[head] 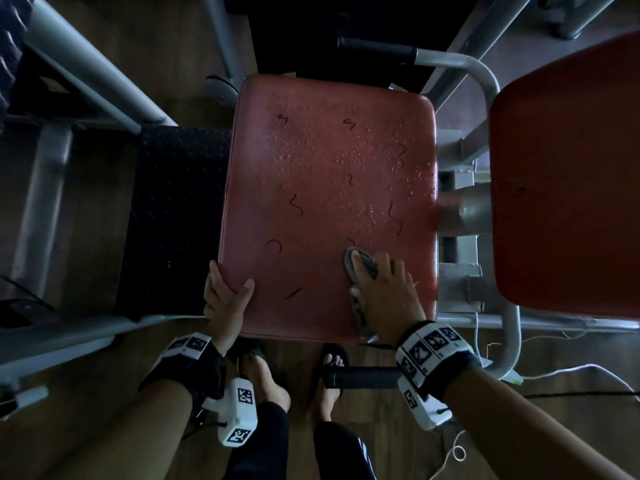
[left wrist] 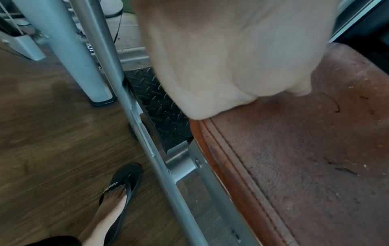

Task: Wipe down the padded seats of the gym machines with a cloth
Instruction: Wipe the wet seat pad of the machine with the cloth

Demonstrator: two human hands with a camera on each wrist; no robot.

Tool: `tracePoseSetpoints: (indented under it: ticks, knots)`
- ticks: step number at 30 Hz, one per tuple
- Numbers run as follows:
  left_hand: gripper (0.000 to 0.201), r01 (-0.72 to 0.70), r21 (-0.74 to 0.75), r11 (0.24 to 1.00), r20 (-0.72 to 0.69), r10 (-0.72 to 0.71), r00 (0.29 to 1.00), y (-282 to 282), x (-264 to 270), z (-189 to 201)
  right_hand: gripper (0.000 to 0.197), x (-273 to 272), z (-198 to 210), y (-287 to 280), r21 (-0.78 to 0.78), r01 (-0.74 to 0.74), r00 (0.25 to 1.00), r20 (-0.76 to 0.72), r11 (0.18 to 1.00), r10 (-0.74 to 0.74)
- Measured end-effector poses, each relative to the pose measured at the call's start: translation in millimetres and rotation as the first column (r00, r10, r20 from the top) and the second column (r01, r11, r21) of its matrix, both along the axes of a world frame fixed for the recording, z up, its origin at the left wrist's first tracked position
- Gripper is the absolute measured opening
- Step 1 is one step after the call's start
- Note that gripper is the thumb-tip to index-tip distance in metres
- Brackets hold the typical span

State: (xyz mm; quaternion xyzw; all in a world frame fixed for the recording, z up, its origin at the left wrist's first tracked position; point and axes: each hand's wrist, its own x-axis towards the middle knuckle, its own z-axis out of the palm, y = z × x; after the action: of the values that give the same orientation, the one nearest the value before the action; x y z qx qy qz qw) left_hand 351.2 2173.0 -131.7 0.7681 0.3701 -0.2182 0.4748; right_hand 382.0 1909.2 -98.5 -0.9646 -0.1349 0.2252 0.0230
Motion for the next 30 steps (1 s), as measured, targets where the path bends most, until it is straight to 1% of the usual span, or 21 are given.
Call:
tracePoseSetpoints:
  ticks: [3, 7, 9, 11, 13, 15, 18, 21, 23, 24, 26, 30]
  knots:
    - [0.117, 0.0, 0.002, 1.0, -0.004, 0.0, 1.0, 0, -1, -1, 0.058, -11, 3, 5, 0.005, 0.062, 0.998, -0.022, 0.998, -0.061]
    - [0.114, 0.003, 0.02, 1.0, -0.019, -0.002, 1.0, 0, -1, -2, 0.057, -21, 2, 0, -0.001, 0.082, 0.996, -0.024, 0.997, -0.082]
    - [0.113, -0.001, 0.017, 1.0, -0.02, 0.001, 1.0, 1, 0, -3, 0.057, -9, 3, -1, -0.004, 0.079, 0.997, -0.023, 0.997, -0.079]
    - [0.106, -0.014, 0.021, 1.0, -0.023, 0.015, 1.0, 0, 1, -4, 0.058, 9, 2, 3, -0.027, 0.076, 0.996, -0.042, 0.997, -0.077]
    - [0.101, -0.037, 0.029, 0.999, -0.016, 0.037, 0.999, -2, 1, -5, 0.058, 27, 1, 8, -0.038, 0.075, 0.997, -0.028, 0.996, -0.076]
    - [0.1, -0.047, 0.036, 0.998, -0.005, 0.047, 0.999, -2, 1, -3, 0.058, 33, 1, 10, -0.035, 0.066, 0.997, -0.042, 0.997, -0.067]
    - [0.097, -0.039, 0.039, 0.999, -0.004, 0.039, 0.999, -1, 0, -4, 0.059, 20, 3, 4, -0.02, 0.021, 0.997, -0.072, 1.0, -0.023]
    - [0.085, -0.022, 0.047, 0.999, -0.001, 0.022, 1.0, 0, 0, -7, 0.06, 9, 1, -2, -0.039, -0.035, 0.996, -0.081, 0.999, 0.032]
    - [0.087, -0.02, 0.045, 0.999, -0.012, 0.021, 1.0, 0, 1, -7, 0.06, 15, -3, 0, -0.047, -0.051, 0.998, -0.03, 0.998, 0.05]
    - [0.091, -0.024, 0.04, 0.999, -0.02, 0.024, 0.999, 0, 1, -6, 0.059, 20, -5, 1, -0.046, -0.06, 0.998, 0.0, 0.997, 0.06]
    - [0.098, -0.036, 0.029, 0.999, -0.027, 0.037, 0.999, -1, 2, -4, 0.059, 33, -9, 2, -0.045, -0.075, 0.997, 0.015, 0.996, 0.076]
    - [0.1, -0.045, 0.014, 0.999, -0.023, 0.045, 0.999, -2, 2, -3, 0.058, 43, -9, 2, 0.002, -0.079, 0.996, 0.049, 0.997, 0.079]
